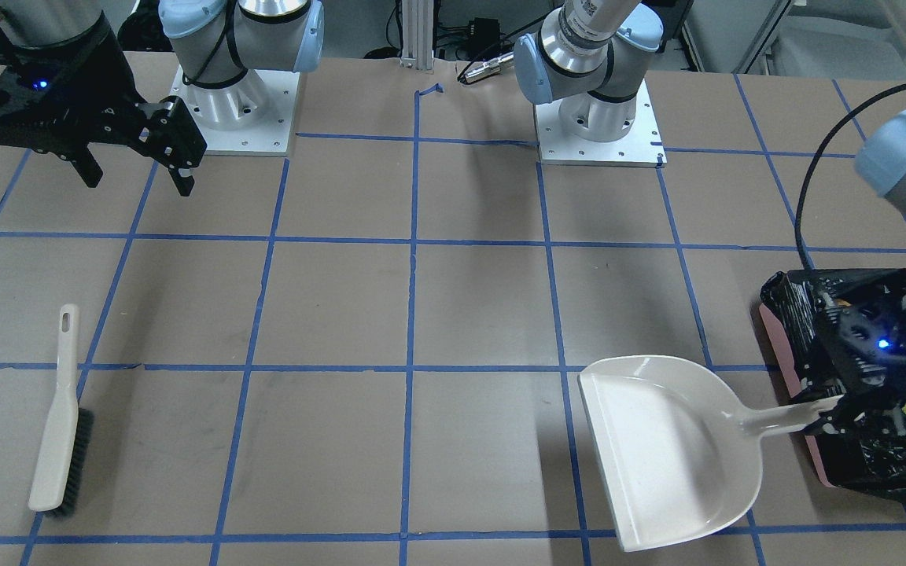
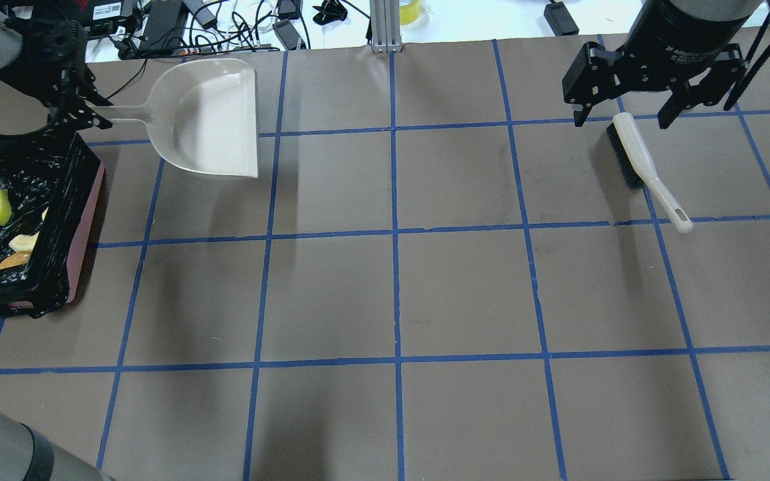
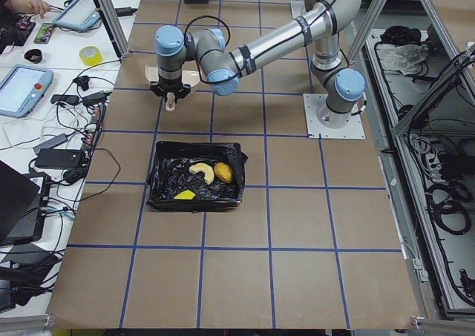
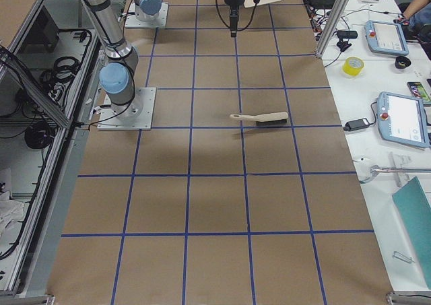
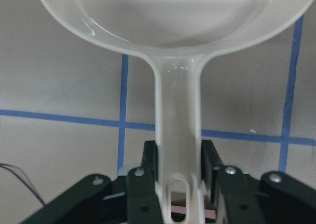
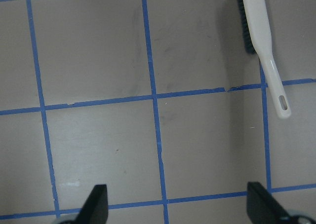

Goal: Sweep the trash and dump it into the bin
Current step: 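Lower the dustpan back toward the table with the left gripper while the right gripper rises, then set the dustpan down on the table and open the left gripper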

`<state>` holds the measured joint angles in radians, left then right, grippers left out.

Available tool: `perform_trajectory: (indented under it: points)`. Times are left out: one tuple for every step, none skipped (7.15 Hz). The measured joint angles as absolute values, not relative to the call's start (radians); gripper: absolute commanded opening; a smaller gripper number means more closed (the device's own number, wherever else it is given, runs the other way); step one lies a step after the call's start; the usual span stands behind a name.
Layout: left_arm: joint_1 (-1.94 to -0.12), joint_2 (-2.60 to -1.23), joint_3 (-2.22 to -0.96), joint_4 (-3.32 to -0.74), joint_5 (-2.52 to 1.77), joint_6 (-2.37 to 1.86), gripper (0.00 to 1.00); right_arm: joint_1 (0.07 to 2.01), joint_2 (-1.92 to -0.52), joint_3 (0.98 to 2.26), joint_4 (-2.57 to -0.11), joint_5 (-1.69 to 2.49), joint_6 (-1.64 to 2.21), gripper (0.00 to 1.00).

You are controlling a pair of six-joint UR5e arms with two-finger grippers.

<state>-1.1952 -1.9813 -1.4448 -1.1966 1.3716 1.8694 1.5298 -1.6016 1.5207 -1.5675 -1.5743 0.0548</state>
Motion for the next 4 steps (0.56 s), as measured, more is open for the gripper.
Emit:
perform_trajectory:
  points:
    - [-1.227, -2.014, -1.445, -1.192, 1.373, 1.853, 0.00, 1.530, -1.603, 1.523, -1.569, -1.572, 0.055, 1.00]
    - [-1.259, -2.044, -1.448, -1.184, 1.380, 1.848, 0.00, 1.531, -1.603, 1.526, -1.569, -1.572, 0.054, 1.00]
    - [-1.282, -2.068, -1.455, -1.168, 1.391, 1.847, 0.00, 1.531, -1.604, 1.528, -1.568, -1.575, 0.053, 1.00]
    - [-1.292, -2.086, -1.465, -1.150, 1.397, 1.847, 0.00, 1.531, -1.606, 1.529, -1.566, -1.578, 0.053, 1.00]
